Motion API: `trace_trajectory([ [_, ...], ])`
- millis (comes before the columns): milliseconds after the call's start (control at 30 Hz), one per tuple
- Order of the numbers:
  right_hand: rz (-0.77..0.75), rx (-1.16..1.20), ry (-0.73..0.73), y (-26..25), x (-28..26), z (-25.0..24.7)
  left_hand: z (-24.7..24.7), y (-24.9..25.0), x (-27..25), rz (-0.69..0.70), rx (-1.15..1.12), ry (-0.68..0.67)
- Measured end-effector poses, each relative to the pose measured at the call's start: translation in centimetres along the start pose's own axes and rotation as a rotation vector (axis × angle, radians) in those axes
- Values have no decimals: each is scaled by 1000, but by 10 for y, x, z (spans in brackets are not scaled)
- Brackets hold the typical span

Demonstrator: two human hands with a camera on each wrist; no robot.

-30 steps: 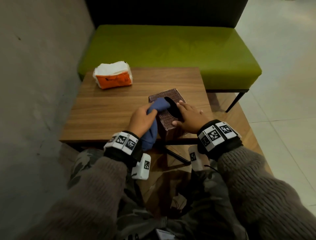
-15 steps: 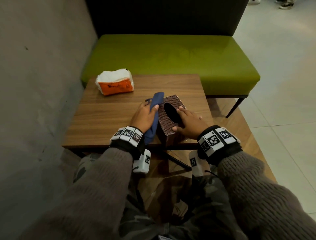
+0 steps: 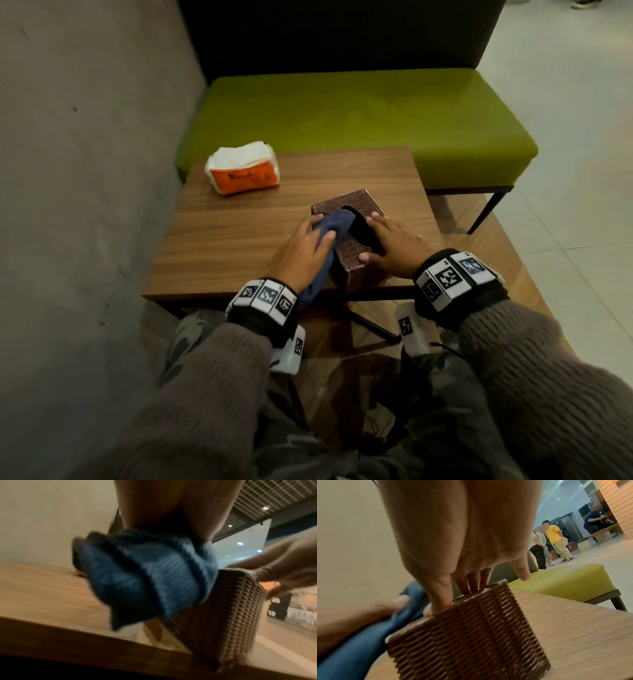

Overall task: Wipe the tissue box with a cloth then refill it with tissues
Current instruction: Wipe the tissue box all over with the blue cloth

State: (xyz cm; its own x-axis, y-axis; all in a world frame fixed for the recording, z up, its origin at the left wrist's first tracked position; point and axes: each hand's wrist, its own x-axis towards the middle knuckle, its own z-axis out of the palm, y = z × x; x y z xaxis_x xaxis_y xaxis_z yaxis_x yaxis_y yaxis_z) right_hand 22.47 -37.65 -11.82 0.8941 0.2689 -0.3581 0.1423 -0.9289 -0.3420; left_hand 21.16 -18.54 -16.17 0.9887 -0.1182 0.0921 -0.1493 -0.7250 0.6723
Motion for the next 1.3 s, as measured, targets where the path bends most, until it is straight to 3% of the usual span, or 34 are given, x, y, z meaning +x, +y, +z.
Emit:
trace_trajectory([
  [100,-1,4,9,0,-2,0,5,-2,-1,50,-158,58],
  [233,-8,21,4,1,-1,1,10,-4,-21,98,-154,43],
  [433,-32,61,10,6,1,2,-1,-16,15,7,-82,140],
  [633,-54,90,10,9,4,5,20,-7,-52,195,-265,29],
  [833,-66,76,17,13,10,9,5,-19,-14,112,-232,65],
  [1000,-45,66,25,9,7,9,18,-7,-61,201,-251,0],
  [1167,-22,23,38,8,4,13,7,-14,-37,98,-189,73],
  [1300,35,35,57,2,-1,12,9,-4,-63,189,-117,21],
])
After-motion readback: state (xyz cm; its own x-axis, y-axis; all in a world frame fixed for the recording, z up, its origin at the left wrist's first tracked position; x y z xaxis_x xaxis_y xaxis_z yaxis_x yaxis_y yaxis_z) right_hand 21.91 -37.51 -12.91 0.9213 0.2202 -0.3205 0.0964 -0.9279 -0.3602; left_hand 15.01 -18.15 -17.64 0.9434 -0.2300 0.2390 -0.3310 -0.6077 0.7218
